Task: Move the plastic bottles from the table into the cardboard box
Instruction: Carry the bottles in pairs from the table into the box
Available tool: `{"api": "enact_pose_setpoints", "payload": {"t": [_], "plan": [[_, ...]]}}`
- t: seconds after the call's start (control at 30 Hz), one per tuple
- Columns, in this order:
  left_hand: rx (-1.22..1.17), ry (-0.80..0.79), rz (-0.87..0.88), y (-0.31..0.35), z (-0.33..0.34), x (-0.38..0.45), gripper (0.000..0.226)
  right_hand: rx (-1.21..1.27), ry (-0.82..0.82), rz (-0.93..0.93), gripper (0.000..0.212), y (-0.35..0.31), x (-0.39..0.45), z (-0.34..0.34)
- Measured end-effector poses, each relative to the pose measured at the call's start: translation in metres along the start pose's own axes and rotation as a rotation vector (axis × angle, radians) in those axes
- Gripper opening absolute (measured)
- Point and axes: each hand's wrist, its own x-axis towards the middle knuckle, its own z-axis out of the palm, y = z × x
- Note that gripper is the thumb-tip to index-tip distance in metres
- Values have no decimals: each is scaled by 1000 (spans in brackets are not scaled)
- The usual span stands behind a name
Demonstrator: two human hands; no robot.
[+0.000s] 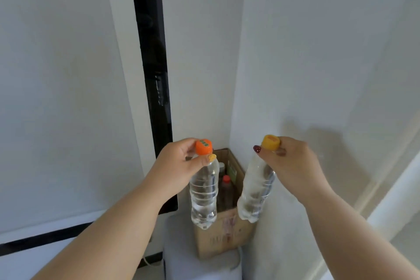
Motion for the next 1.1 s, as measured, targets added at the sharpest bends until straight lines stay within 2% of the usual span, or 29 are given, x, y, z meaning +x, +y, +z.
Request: {"api": "enact_pose_setpoints", "payload": {"t": [0.27, 0.47, 0.6, 0.8, 0.93, 1.1], "plan": [[30, 26, -40, -69, 19, 83, 24, 53, -47, 59, 25, 49, 80, 79], [51, 27, -192, -129, 55, 105, 18, 20, -153, 162, 12, 109, 100, 142], [120, -3, -299, -169, 81, 104, 14, -78, -265, 196, 13, 146, 99, 173], [260, -95, -454, -220, 108, 102, 28, -240, -382, 242, 18, 185, 98, 201], [421, -166, -451, -241, 120, 99, 32, -341, -457, 289, 23, 199, 97, 212], [659, -225, -348, -252, 130, 98, 28, -454, -536, 308, 25, 210, 95, 217]]}}
